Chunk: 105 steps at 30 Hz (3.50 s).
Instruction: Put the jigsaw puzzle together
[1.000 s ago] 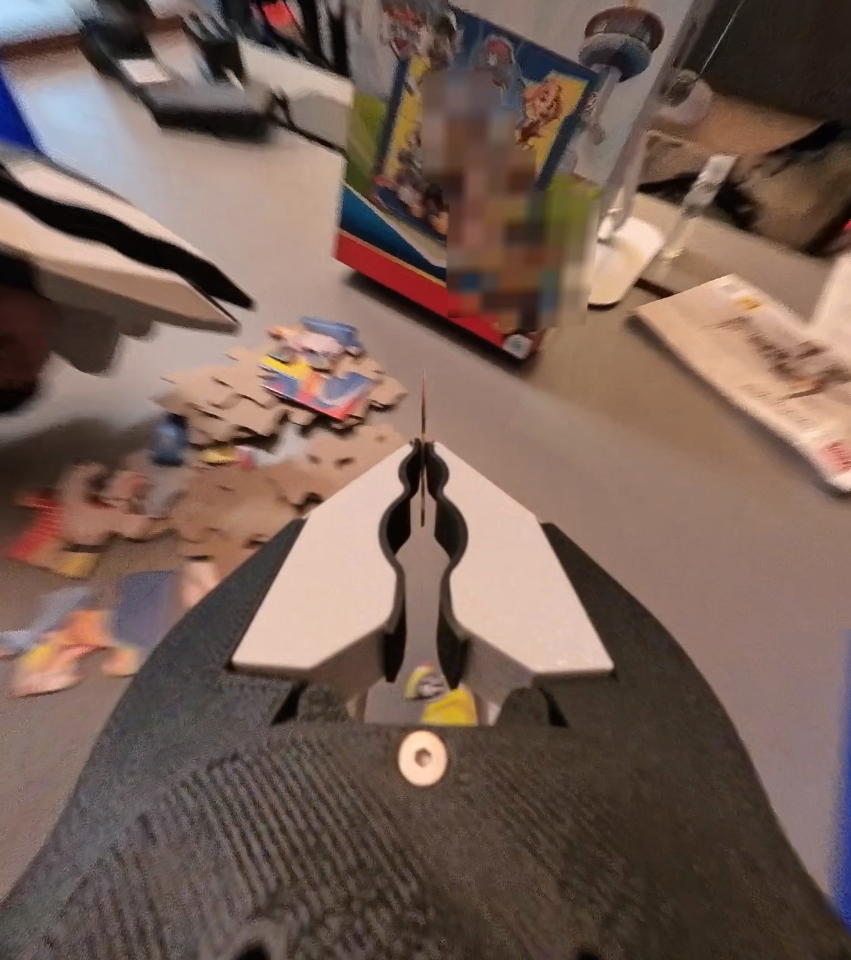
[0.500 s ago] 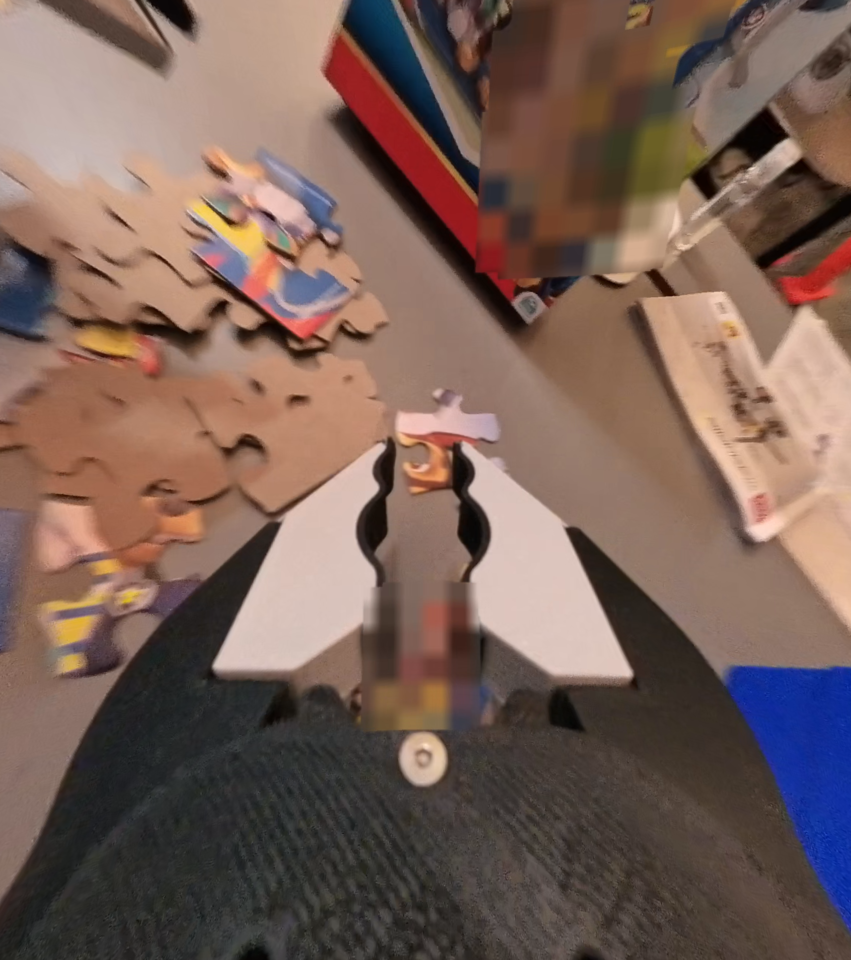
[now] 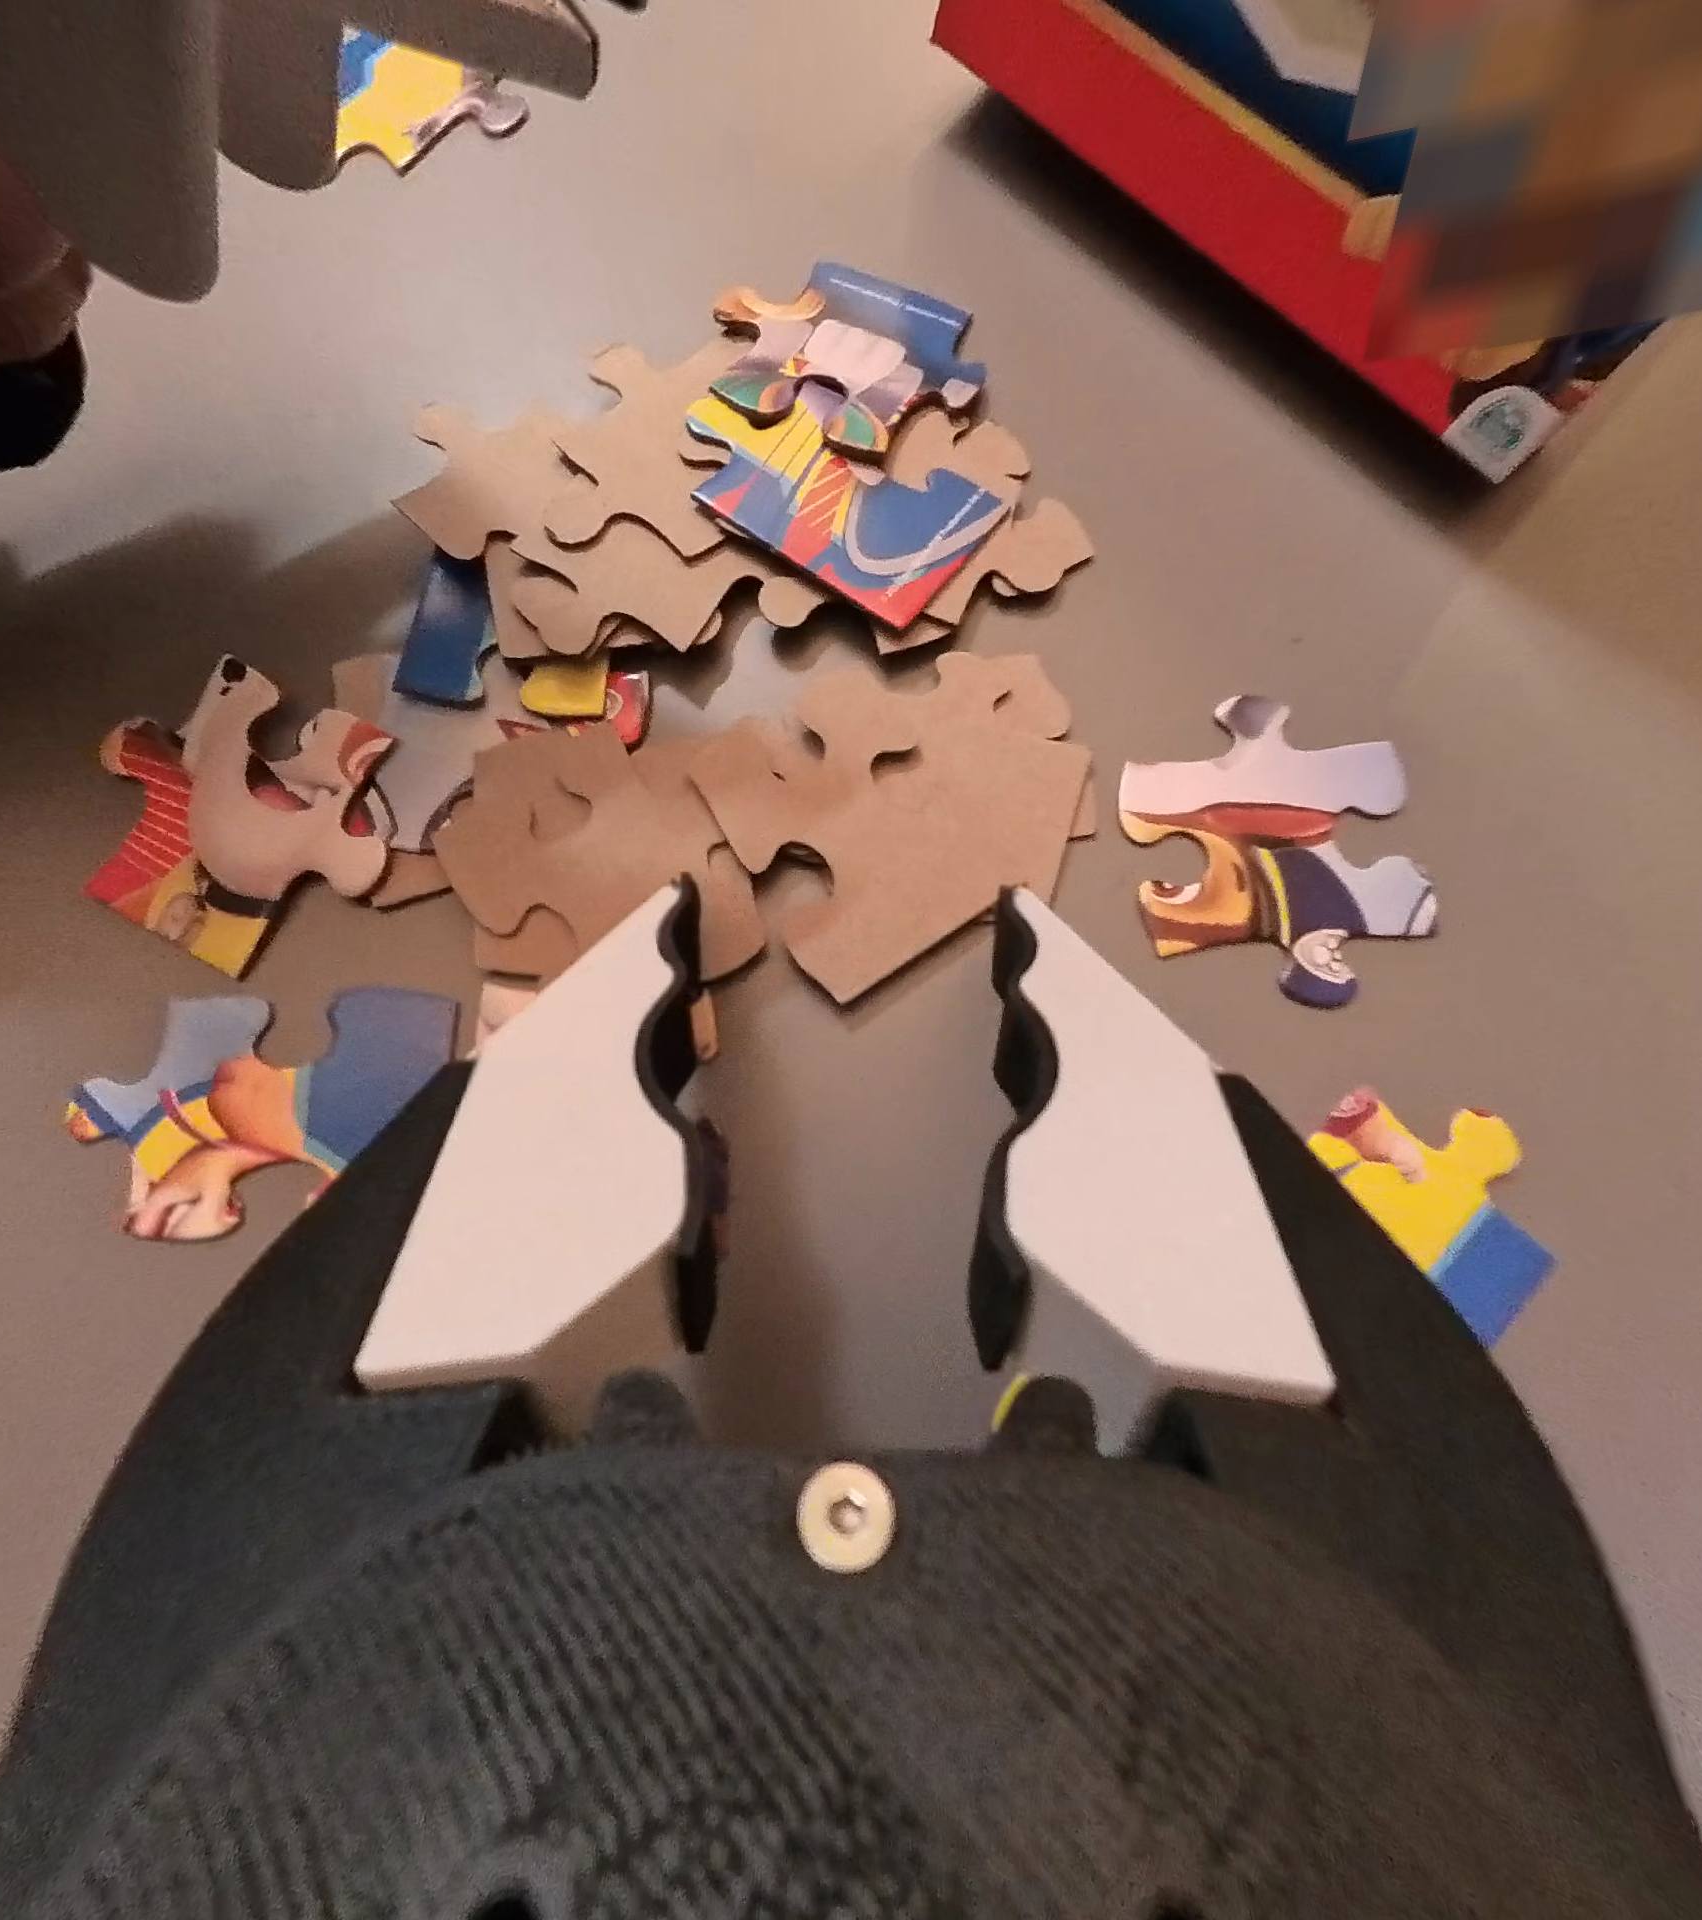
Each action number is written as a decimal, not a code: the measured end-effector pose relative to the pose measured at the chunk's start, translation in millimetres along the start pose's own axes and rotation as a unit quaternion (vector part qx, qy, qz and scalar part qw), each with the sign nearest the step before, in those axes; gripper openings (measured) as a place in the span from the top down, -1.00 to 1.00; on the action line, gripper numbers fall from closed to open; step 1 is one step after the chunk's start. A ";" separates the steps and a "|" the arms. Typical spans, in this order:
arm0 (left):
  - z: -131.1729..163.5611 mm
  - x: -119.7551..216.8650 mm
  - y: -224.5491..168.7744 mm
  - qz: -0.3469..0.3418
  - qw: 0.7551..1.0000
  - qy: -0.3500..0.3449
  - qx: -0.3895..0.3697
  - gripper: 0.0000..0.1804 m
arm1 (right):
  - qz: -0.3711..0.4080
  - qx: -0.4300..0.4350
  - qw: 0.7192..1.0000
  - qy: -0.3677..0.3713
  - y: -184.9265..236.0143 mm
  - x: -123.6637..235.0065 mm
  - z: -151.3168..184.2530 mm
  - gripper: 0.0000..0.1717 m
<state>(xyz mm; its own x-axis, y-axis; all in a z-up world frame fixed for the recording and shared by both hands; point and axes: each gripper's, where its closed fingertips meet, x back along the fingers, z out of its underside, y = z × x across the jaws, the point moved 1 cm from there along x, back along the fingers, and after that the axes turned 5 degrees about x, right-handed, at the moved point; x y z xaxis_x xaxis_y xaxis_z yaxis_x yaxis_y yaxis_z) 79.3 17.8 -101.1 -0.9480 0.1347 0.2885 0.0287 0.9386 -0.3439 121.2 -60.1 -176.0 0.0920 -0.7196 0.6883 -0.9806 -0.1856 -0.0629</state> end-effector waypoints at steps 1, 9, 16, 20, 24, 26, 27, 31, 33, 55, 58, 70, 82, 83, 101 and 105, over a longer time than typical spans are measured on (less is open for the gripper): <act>0.3 -0.2 0.0 0.000 1.000 0.001 0.000 0.84 | 0.000 0.000 1.000 0.003 0.1 -1.7 0.4 0.34; -0.9 0.5 -0.5 0.001 1.000 -0.001 0.000 0.84 | 0.006 -0.013 1.000 0.016 -1.8 -5.3 2.7 0.58; -0.5 0.0 -1.2 0.001 1.000 0.000 -0.001 0.84 | 0.015 -0.027 1.000 0.000 -9.3 1.6 2.1 0.66; 0.0 -0.6 -1.7 0.000 1.000 0.001 -0.004 0.84 | 0.027 -0.034 0.999 0.024 -13.5 -1.2 10.5 0.40; 0.8 -1.0 -0.9 -0.002 1.000 0.002 -0.005 0.84 | 0.004 -0.069 0.997 0.022 -9.8 -4.1 9.2 0.53; 1.0 -1.1 -0.8 -0.002 1.000 0.003 -0.005 0.84 | 0.002 -0.080 0.997 0.020 -11.2 -3.3 8.8 0.65; 1.0 -1.0 -0.8 -0.002 1.000 0.003 -0.005 0.84 | 0.001 -0.083 0.996 0.020 -11.9 -2.7 9.1 0.70; 0.6 -1.0 -1.5 -0.001 1.000 0.003 -0.006 0.84 | 0.005 -0.081 0.997 0.004 -13.8 3.7 6.6 1.00; 0.4 -0.8 -1.9 -0.001 1.000 0.003 -0.006 0.84 | 0.004 -0.082 0.997 0.003 -14.4 5.3 7.5 1.00; 1.3 -1.5 -4.2 0.003 1.000 0.006 -0.010 0.84 | 0.020 -0.072 0.997 -0.022 -10.7 7.3 -5.2 0.73; 2.8 -2.9 -7.7 0.011 1.000 0.010 -0.013 0.83 | 0.015 -0.073 0.995 -0.064 -12.0 21.4 -16.6 0.73; 46.9 -21.4 -50.8 0.075 0.978 0.117 -0.157 0.55 | -0.021 -0.110 0.988 -0.106 -11.8 44.3 -27.4 0.96; 35.1 -20.9 -29.9 0.045 0.992 0.094 -0.070 0.62 | -0.039 -0.011 0.999 0.002 36.6 15.3 2.9 0.30; 33.8 -20.4 -29.2 0.044 0.993 0.091 -0.066 0.62 | -0.032 -0.003 0.999 0.011 37.8 11.6 5.2 0.23; 23.0 -15.0 -27.6 0.049 0.996 0.065 -0.046 0.66 | -0.027 -0.031 0.998 -0.049 23.4 29.7 -11.2 1.00; 24.1 -15.7 -28.5 0.051 0.995 0.067 -0.046 0.66 | -0.051 -0.083 0.992 -0.086 17.6 41.8 -15.2 1.00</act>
<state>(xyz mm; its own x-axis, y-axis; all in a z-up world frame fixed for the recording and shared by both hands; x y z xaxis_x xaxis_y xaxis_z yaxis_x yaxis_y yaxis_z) 85.7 -18.7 -117.4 -0.8879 0.2667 0.3748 0.1580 0.9420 -0.2960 105.2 -83.3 -137.4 0.2072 -0.8082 0.5513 -0.9782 -0.1613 0.1311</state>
